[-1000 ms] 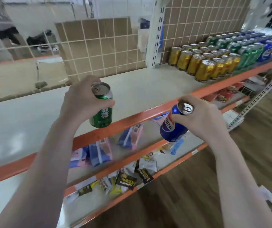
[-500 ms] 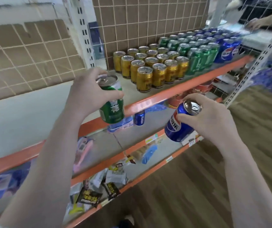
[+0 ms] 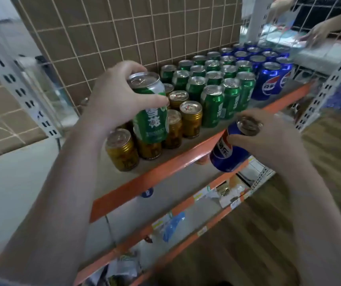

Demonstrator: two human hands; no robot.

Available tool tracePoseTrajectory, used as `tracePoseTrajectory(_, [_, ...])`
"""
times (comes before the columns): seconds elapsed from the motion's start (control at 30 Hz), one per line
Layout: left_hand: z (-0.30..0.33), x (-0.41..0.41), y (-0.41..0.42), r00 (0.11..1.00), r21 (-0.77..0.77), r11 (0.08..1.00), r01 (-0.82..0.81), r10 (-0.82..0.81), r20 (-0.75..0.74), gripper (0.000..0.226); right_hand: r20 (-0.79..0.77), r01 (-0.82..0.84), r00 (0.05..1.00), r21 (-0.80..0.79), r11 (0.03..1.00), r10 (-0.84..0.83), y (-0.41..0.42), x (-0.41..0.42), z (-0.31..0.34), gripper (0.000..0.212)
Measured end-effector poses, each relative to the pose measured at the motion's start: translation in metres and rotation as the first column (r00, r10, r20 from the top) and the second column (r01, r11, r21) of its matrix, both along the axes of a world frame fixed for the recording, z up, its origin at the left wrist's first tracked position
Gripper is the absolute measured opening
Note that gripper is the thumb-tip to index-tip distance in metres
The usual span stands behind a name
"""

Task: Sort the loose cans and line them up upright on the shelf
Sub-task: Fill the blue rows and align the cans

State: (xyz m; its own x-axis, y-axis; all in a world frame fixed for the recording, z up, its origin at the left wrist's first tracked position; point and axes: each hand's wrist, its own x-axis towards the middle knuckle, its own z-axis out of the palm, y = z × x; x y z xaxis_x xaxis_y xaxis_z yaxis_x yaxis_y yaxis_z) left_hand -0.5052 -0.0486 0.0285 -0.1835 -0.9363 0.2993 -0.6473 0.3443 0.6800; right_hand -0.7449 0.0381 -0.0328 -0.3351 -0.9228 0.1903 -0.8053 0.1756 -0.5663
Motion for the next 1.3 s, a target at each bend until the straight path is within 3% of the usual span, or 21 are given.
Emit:
tracePoseTrajectory(0.23, [0.009,-0.130,-0.045,1.000,0.010,1.000,0.005,-0.005,0.026,0.060,-0.007,-0.143,0.990,0.004,0.990,0.143,-0.070,-0.130,-0.002,0.045])
tracePoseTrajectory(0.4, [0.008,-0.230,-0.066,0.992,0.026,0.992,-0.125,0.124,0.030,0.059,-0.032,-0.308,0.950,0.074,0.948,0.311,-0.112,-0.233,0.004,0.050])
tracePoseTrajectory(0.6, [0.016,-0.319,-0.079,0.982,0.080,0.978,-0.191,0.190,0.016,0.058,0.007,-0.392,0.919,0.131,0.911,0.394,-0.134,-0.309,0.012,0.048])
tracePoseTrajectory(1.0, [-0.006,-0.396,-0.121,0.960,0.042,0.977,-0.210,0.197,0.196,0.080,0.116,-0.533,0.845,0.082,0.842,0.523,-0.149,-0.370,0.004,0.049])
tracePoseTrajectory(1.3, [-0.023,-0.407,-0.139,0.920,0.083,0.952,-0.293,0.258,0.295,0.080,0.122,-0.604,0.794,0.063,0.794,0.595,-0.170,-0.401,0.000,0.054])
